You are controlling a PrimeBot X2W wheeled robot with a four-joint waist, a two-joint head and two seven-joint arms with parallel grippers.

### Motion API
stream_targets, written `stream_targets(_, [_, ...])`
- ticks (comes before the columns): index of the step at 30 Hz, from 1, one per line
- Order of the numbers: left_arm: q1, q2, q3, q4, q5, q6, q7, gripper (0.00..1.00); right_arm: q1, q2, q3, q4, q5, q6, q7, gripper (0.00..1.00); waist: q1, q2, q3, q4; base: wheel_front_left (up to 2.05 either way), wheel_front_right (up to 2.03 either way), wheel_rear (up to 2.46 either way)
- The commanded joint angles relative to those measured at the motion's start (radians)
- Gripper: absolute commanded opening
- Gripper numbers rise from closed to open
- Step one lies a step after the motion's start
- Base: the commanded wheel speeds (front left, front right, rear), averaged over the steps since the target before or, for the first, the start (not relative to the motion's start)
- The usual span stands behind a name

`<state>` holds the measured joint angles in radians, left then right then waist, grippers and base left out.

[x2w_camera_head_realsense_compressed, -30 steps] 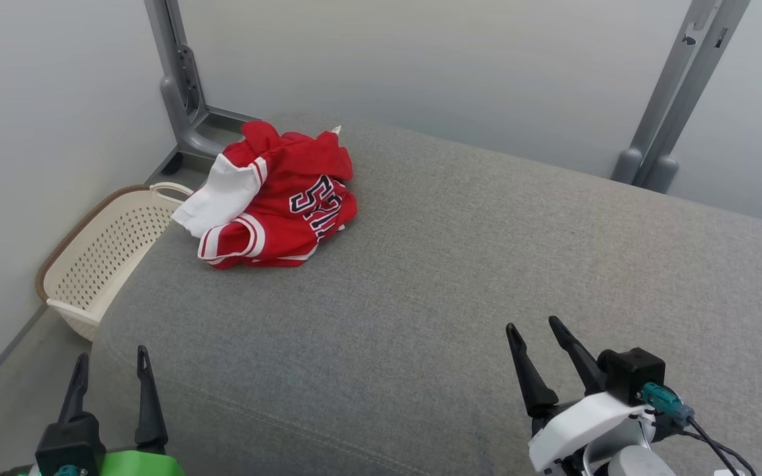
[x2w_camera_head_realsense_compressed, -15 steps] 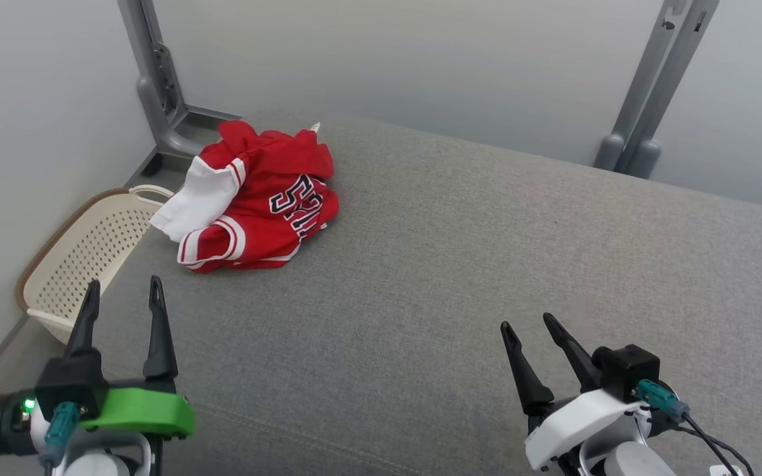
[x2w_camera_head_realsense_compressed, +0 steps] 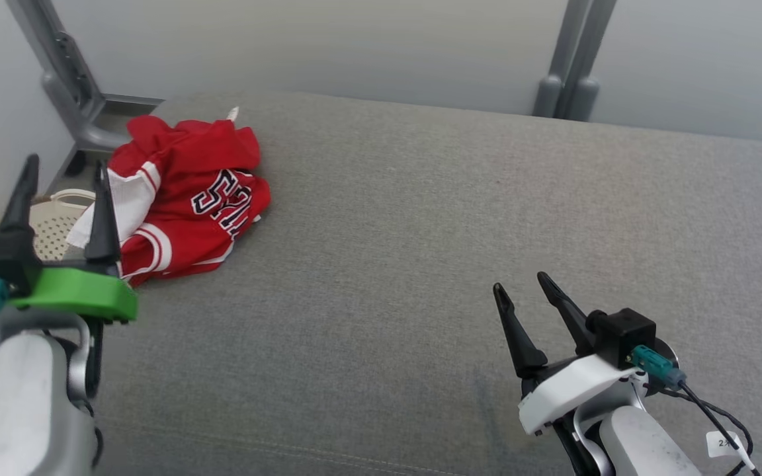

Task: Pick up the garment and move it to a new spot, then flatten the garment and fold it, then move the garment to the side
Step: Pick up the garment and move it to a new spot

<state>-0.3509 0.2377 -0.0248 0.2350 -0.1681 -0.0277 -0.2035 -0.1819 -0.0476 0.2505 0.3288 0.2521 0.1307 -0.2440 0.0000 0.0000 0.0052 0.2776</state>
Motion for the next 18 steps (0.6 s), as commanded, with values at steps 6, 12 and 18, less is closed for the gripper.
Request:
stream_targets(6, [-0.175, 0.074, 0.017, 0.117, -0.015, -0.040, 0.019, 1.00, -0.029, -0.005, 0.002, -0.022, -0.015, 0.000, 0.008, 1.00, 0.0000, 0.0000, 0.078, -0.115, 0.00, 0.00, 0.00])
stream_targets(12, [-0.303, 0.137, 0.006, 0.244, -0.028, -0.071, 0.051, 1.00, -0.052, -0.005, 0.014, -0.032, -0.014, 0.000, 0.008, 1.00, 0.0000, 0.0000, 0.109, -0.174, 0.00, 0.00, 0.00])
stream_targets(18, [-0.410, 0.179, -0.023, 0.387, -0.067, -0.094, 0.087, 1.00, -0.079, -0.005, 0.017, -0.040, -0.014, 0.000, 0.002, 1.00, 0.0000, 0.0000, 0.156, -0.223, 0.00, 0.00, 0.00])
